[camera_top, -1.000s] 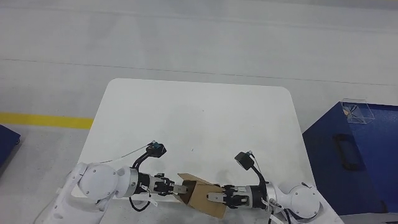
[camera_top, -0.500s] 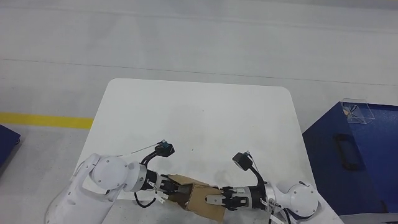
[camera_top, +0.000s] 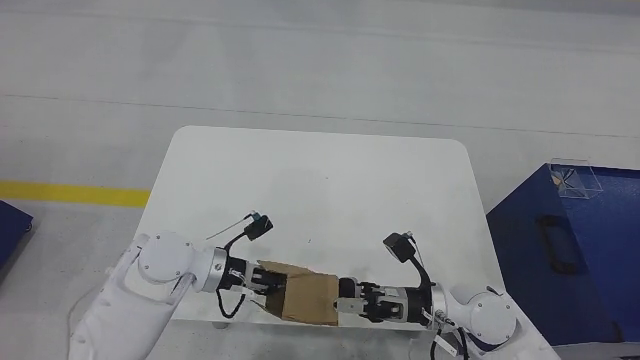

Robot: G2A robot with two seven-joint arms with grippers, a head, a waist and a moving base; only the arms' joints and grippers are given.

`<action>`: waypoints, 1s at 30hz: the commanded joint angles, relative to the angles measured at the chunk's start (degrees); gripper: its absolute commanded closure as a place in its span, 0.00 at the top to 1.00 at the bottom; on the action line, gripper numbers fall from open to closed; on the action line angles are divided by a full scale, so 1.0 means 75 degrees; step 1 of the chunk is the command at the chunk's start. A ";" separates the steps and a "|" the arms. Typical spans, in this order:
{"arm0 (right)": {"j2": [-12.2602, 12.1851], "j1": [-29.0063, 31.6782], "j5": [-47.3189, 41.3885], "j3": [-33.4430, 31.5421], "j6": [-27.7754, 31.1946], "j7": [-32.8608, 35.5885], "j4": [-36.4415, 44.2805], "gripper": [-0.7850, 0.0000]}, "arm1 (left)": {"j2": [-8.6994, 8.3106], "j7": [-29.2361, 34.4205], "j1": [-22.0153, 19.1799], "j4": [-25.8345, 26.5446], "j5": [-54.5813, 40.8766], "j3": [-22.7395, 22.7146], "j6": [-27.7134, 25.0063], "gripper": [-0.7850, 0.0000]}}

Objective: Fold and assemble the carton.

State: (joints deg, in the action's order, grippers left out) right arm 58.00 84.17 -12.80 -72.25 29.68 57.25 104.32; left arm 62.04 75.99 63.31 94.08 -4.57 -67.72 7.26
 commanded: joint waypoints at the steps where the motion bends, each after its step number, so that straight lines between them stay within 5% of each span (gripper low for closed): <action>1: 0.0000 0.0000 -0.0003 0.0001 -0.0002 0.0002 -0.0001 1.00 | 0.0006 -0.0271 0.0071 -0.0110 -0.0467 -0.0123 0.0036 0.00; 12: 0.0000 0.0004 -0.0007 -0.0006 -0.0023 -0.0037 0.0002 1.00 | 0.0006 -0.0271 0.0071 -0.0110 -0.0467 -0.0123 0.0036 0.00; 15: -0.0016 0.0049 -0.0003 -0.0470 0.0097 -0.0802 -0.0016 1.00 | 0.0045 -0.0186 0.0175 -0.0202 -0.1269 -0.0122 0.0141 0.00; 22: -0.0040 0.0370 0.0452 -0.1253 0.0411 -0.2132 -0.0288 1.00 | 0.0317 0.1160 -0.0493 -0.2275 -0.4825 0.0220 0.0440 0.00; 30: 0.0084 0.0438 0.2161 -0.0812 0.0683 -0.3506 -0.0338 1.00 | 0.0619 0.1601 -0.1341 -0.3782 -0.5255 0.1263 -0.0160 0.00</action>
State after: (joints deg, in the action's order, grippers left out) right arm 58.48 87.37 1.33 -79.04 34.64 32.62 101.52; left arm 66.48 88.02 53.77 66.45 -44.03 -59.23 6.47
